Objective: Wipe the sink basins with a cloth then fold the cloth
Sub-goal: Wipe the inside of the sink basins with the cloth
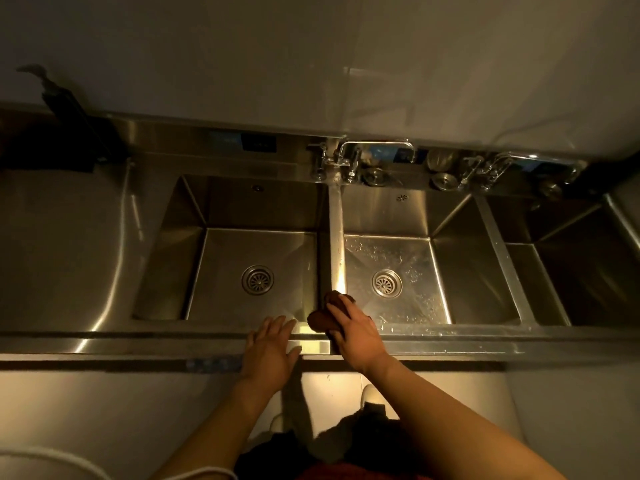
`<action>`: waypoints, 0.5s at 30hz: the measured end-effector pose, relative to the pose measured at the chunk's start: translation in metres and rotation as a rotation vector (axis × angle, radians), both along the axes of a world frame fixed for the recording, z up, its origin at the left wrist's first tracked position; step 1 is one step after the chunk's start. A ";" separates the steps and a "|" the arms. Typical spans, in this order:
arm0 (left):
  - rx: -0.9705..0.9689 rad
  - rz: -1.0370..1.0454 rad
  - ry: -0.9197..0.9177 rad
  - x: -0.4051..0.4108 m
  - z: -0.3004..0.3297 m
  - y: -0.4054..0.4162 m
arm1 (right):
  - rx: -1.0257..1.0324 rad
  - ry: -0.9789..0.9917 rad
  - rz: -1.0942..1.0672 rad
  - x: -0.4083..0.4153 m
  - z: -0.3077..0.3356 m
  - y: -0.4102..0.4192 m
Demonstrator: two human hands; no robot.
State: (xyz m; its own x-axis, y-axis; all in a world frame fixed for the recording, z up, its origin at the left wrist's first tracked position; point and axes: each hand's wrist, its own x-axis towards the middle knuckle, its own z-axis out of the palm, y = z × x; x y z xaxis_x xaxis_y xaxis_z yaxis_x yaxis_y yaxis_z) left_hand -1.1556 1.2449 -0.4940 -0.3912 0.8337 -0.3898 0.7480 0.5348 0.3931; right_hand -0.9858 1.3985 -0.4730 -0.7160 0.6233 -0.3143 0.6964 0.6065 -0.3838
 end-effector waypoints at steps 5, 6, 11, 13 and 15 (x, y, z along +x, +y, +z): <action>-0.030 -0.147 0.062 0.040 0.002 0.028 | 0.036 0.100 0.045 0.029 -0.011 0.017; -0.028 -0.162 0.062 0.053 0.001 0.036 | 0.035 0.109 0.044 0.038 -0.013 0.023; 0.007 -0.193 0.108 0.107 0.003 0.076 | 0.076 0.195 0.007 0.091 -0.017 0.054; 0.045 -0.236 0.095 0.129 0.004 0.094 | 0.082 0.204 -0.006 0.118 -0.019 0.070; -0.018 -0.286 0.105 0.153 0.002 0.116 | 0.065 0.151 -0.025 0.148 -0.021 0.090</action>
